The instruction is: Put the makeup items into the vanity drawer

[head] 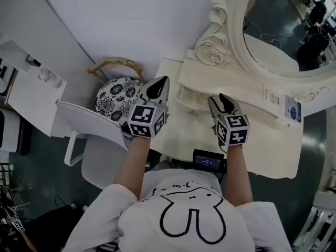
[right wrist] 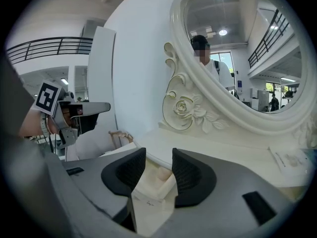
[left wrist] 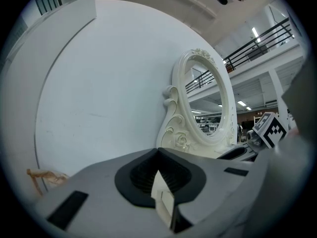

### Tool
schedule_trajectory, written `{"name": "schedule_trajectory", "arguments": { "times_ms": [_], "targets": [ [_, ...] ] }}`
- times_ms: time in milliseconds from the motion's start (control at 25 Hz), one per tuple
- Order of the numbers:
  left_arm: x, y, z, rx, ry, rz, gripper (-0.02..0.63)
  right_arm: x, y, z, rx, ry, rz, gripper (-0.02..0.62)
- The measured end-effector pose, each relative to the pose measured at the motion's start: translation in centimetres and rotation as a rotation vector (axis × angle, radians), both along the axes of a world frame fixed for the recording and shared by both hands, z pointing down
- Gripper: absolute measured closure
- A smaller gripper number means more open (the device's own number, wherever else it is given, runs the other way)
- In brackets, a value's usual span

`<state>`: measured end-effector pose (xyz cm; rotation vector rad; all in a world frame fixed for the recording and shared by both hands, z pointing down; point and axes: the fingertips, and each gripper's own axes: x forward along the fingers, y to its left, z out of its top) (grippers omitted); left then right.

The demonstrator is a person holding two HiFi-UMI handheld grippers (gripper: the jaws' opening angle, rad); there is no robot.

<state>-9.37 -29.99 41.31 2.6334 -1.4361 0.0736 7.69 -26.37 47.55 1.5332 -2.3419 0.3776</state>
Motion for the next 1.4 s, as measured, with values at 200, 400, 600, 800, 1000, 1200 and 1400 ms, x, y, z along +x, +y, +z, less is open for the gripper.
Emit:
{"name": "schedule_trajectory", "arguments": {
  "times_ms": [200, 400, 600, 800, 1000, 1200, 1400],
  "targets": [
    [1.9, 0.6, -0.6, 0.002, 0.004, 0.004, 0.601, 1.4, 0.6, -1.0, 0.016, 0.022, -0.013, 0.458],
    [3.5, 1.2, -0.7, 0.002, 0.013, -0.004, 0.601, 3.6, 1.3, -1.4, 0.025, 0.046, -0.015, 0.565],
    [5.3, 2.0, -0.5, -0.002, 0.017, -0.008, 0.601, 6.1, 2.0, -1.4, 0.023, 0.069, -0.014, 0.565],
    [7.6, 2.5, -0.2, -0.006, 0.011, 0.009, 0.601, 8.7, 2.6, -1.3, 0.028, 0.079, 0.010, 0.565],
    [10.5, 2.4, -0.4, -0.002, 0.010, 0.037, 0.601, 11.6, 3.0, -1.1, 0.022, 0.099, 0.027, 0.564],
    [12.8, 2.5, -0.2, -0.006, 0.002, 0.052, 0.601, 13.9, 3.2, -0.2, -0.013, 0.134, 0.008, 0.556],
    [14.1, 2.2, 0.2, -0.010, -0.002, 0.053, 0.601, 14.0, 3.2, 1.1, -0.044, 0.242, -0.099, 0.514]
  ]
}}
